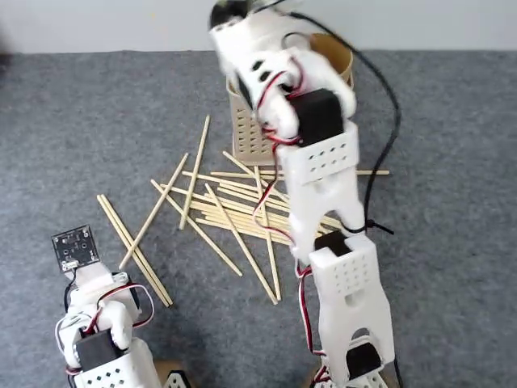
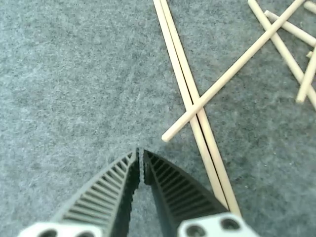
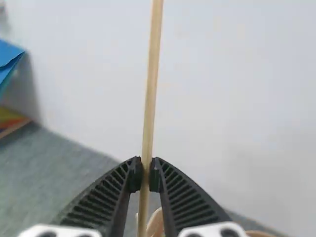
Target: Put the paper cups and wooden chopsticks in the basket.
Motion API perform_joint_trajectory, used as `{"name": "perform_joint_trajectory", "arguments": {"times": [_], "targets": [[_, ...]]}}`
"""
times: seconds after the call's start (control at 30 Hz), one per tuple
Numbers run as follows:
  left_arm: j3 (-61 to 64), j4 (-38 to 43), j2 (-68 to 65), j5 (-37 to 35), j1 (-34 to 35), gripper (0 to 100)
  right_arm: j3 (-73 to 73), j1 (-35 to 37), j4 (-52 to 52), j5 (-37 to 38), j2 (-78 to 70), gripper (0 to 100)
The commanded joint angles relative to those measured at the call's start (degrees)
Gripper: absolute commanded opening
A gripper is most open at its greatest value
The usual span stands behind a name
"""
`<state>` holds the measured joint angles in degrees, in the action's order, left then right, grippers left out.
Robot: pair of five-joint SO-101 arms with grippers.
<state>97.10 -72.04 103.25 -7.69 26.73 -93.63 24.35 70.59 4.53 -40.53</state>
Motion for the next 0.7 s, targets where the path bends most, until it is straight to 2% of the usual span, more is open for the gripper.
{"name": "perform_joint_trajectory", "arguments": {"times": [0.0, 0.27, 0.47, 0.67], "targets": [[-0.7, -0.4, 1.0, -0.4, 0.4, 1, -2.8, -3.0, -4.8, 0.6, -0.9, 0.8], [-0.7, -0.4, 1.0, -0.4, 0.4, 1, -3.0, -3.5, -10.9, 0.7, -1.5, 0.8], [-0.7, -0.4, 1.0, -0.4, 0.4, 1, -3.0, 0.3, 3.5, 0.4, 6.0, 0.8], [-0.7, -0.4, 1.0, -0.4, 0.4, 1, -3.0, 0.2, 11.6, 0.4, 12.7, 0.8]]}}
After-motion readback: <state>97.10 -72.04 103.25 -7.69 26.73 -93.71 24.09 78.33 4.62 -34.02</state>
